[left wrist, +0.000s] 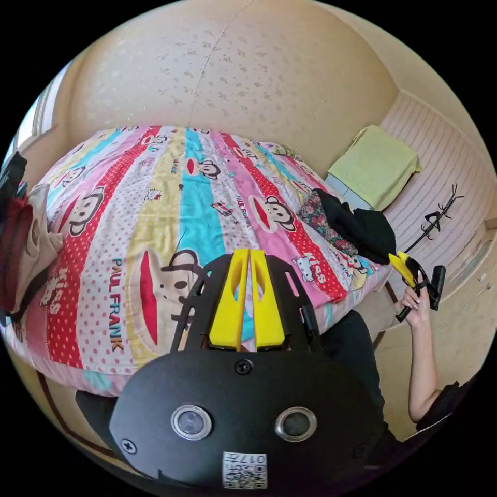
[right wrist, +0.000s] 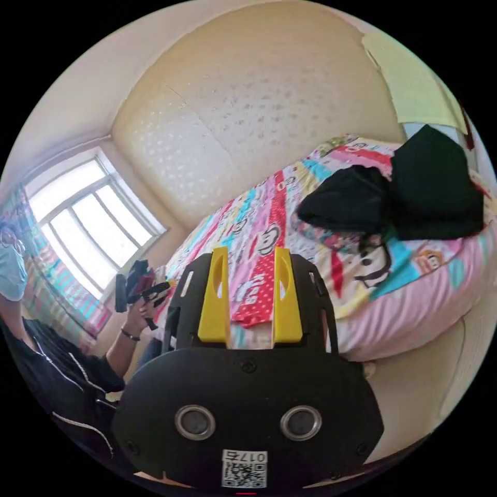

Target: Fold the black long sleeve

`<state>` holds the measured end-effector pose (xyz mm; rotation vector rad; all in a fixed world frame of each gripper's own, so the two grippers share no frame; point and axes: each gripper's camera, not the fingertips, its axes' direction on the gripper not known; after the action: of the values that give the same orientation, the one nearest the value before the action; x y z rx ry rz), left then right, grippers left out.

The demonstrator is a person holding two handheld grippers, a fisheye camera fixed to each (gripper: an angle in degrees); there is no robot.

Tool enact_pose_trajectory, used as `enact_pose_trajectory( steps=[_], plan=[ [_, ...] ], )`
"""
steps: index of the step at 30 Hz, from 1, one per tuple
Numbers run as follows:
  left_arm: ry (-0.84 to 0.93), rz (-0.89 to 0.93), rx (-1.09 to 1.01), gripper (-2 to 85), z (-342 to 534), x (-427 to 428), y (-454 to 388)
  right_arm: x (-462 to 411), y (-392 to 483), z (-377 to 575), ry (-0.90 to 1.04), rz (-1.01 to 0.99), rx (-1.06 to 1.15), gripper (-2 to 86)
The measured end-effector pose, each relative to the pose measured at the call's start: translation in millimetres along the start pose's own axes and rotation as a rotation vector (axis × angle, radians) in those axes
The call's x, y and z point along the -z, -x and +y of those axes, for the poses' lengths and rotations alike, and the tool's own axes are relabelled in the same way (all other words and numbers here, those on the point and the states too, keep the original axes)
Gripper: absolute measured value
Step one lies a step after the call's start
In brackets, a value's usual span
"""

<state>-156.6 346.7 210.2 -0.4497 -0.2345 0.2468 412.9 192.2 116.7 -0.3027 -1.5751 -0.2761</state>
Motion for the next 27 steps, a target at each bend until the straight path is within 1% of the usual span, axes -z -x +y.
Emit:
enact_pose_trajectory(
  steps=[1, 2, 3, 4, 5, 8, 10, 12, 15, 16, 18, 19, 21, 22, 23, 24, 25, 26, 27],
  plan=[
    [0.099, -0.013, -0.019, -0.6, -12, -42, -11, 12, -11, -4, -0.017, 0.057, 0.011, 14.5],
    [0.170, -0.015, -0.019, -0.5, -14, -66, -13, 17, -22, -7, -0.028, 0.099, 0.023, 15.3],
    [0.364, -0.017, -0.009, -0.5, -9, -122, -15, 18, -29, -8, -0.034, 0.116, 0.028, 15.7],
    [0.300, -0.035, -0.037, -0.4, 3, -140, -17, 15, -41, -12, -0.045, 0.151, 0.049, 16.3],
    [0.225, -0.021, -0.037, -0.4, 8, -135, -16, 8, -54, -16, -0.056, 0.181, 0.070, 16.7],
    [0.249, 0.000, -0.014, -0.4, 0, -137, -20, -27, -86, -27, -0.003, 0.244, 0.167, 16.8],
    [0.251, 0.025, 0.000, -0.4, -6, -140, -20, -49, -100, -36, 0.033, 0.233, 0.178, 16.1],
    [0.249, 0.021, -0.003, -0.4, -9, -141, -24, -69, -107, -51, 0.060, 0.226, 0.159, 14.4],
    [0.254, -0.033, -0.032, -0.4, -15, -145, -37, -92, -100, -77, 0.032, 0.311, 0.091, 9.7],
    [0.251, -0.061, -0.048, -0.4, -17, -146, -43, -102, -95, -90, 0.056, 0.322, 0.071, 6.9],
    [0.243, -0.106, -0.075, -0.4, -18, -148, -52, -119, -82, -115, 0.128, 0.254, 0.045, 5.5],
    [0.239, -0.138, -0.093, -0.4, -18, -149, -58, -123, -60, -130, 0.103, 0.179, 0.115, 4.9],
    [0.232, -0.170, -0.111, -0.4, -19, -150, -63, -121, -15, -151, 0.021, 0.094, 0.245, 4.2],
    [0.231, -0.163, -0.106, -0.4, -21, -151, -61, -120, 17, -167, -0.003, -0.008, 0.313, 3.9],
    [0.231, -0.148, -0.097, -0.4, -22, -150, -58, -121, 50, -179, -0.012, -0.155, 0.356, 3.7],
    [0.234, -0.101, -0.068, -0.4, -24, -150, -48, -126, 67, -182, 0.018, -0.209, 0.371, 3.7],
    [0.237, -0.039, -0.028, -0.4, -26, -150, -36, -142, 108, -178, 0.088, -0.229, 0.421, 3.5],
    [0.239, -0.002, -0.004, -0.4, -26, -151, -29, -156, 151, -155, 0.129, -0.218, 0.550, 3.5],
    [0.239, 0.074, 0.045, -0.5, -27, -151, -13, -162, 170, -139, 0.152, -0.222, 0.630, 3.5]
  ],
)
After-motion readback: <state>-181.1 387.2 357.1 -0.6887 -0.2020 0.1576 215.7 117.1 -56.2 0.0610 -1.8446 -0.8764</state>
